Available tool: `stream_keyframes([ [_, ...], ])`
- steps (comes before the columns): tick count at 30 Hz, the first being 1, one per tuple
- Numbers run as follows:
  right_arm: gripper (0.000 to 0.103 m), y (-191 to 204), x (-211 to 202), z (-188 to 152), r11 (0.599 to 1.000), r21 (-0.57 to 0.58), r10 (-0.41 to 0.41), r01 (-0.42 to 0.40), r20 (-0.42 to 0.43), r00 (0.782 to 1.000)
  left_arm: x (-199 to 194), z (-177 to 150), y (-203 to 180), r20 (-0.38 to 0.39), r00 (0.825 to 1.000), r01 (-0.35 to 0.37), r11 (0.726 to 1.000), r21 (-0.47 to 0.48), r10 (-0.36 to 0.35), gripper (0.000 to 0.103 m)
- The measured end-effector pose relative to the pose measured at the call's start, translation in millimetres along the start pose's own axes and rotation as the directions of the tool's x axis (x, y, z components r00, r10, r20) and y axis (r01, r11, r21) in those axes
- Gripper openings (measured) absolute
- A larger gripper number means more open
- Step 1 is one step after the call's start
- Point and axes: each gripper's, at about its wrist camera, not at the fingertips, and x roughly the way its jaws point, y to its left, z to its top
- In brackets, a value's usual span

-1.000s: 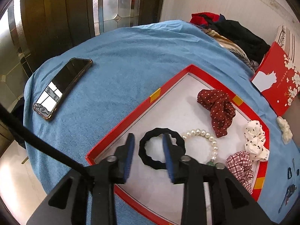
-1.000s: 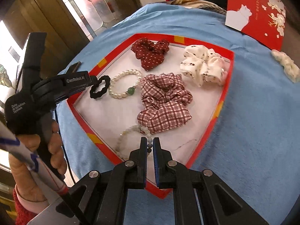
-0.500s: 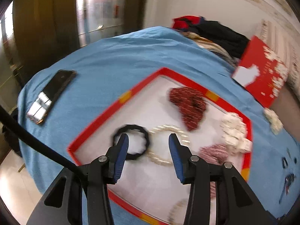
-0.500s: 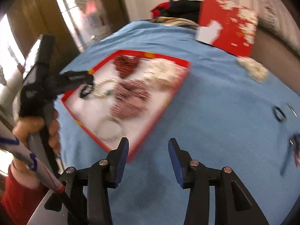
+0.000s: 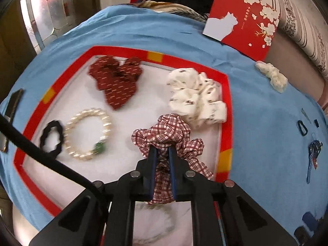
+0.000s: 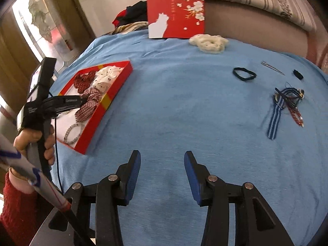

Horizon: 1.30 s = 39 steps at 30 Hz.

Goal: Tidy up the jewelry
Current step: 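Grasp the plaid scrunchie inside the tray with the left tool to reposition it, then grasp the black hair tie with the left tool while the right tool grasps the black cord pendant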

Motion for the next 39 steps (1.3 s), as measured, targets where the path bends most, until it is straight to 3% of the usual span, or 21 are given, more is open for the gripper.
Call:
stream_keyframes([
  [5, 0.048, -10, -10, -3, 0.999, -0.004, -0.039, 0.039, 0.028, 0.999, 4, 5, -17, 0.008, 1.0, -0.019, 1.0, 0.009, 0.019, 0.013],
  [9, 0.053, -23, -24, -7, 0.998, 0.015, -0.069, 0.068, 0.068, 0.995, -9, -1, -21, 0.055, 0.997, -0.061, 0.997, 0.048, 0.059, 0.031],
  [13, 0.056, -50, -37, -12, 0.994, 0.075, -0.092, 0.086, 0.089, 0.992, -31, -13, -10, 0.104, 0.994, -0.024, 1.0, 0.008, 0.023, 0.043],
  [17, 0.056, -82, -54, -23, 0.982, 0.13, -0.151, 0.138, 0.098, 0.984, -61, -24, -2, 0.223, 0.975, 0.003, 0.999, -0.049, 0.008, 0.052],
  [20, 0.059, -110, -73, -34, 0.967, 0.171, -0.21, 0.189, 0.11, 0.972, -77, -35, -10, 0.27, 0.963, 0.0, 1.0, -0.017, 0.005, 0.055],
  [26, 0.06, -173, -96, -51, 0.93, 0.242, -0.308, 0.276, 0.102, 0.946, -94, -62, -53, 0.206, 0.975, 0.066, 0.992, 0.108, -0.088, 0.059],
  [30, 0.06, -205, -101, -54, 0.917, 0.314, -0.293, 0.247, 0.108, 0.95, -94, -68, -95, 0.132, 0.979, 0.132, 0.974, 0.184, -0.158, 0.061],
  [34, 0.06, -220, -96, -52, 0.918, 0.341, -0.26, 0.205, 0.124, 0.958, -87, -59, -135, 0.068, 0.974, 0.201, 0.959, 0.198, -0.218, 0.061],
  [39, 0.06, -233, -85, -39, 0.924, 0.343, -0.229, 0.171, 0.135, 0.964, -68, -37, -190, 0.027, 0.97, 0.226, 0.942, 0.249, -0.24, 0.061],
])
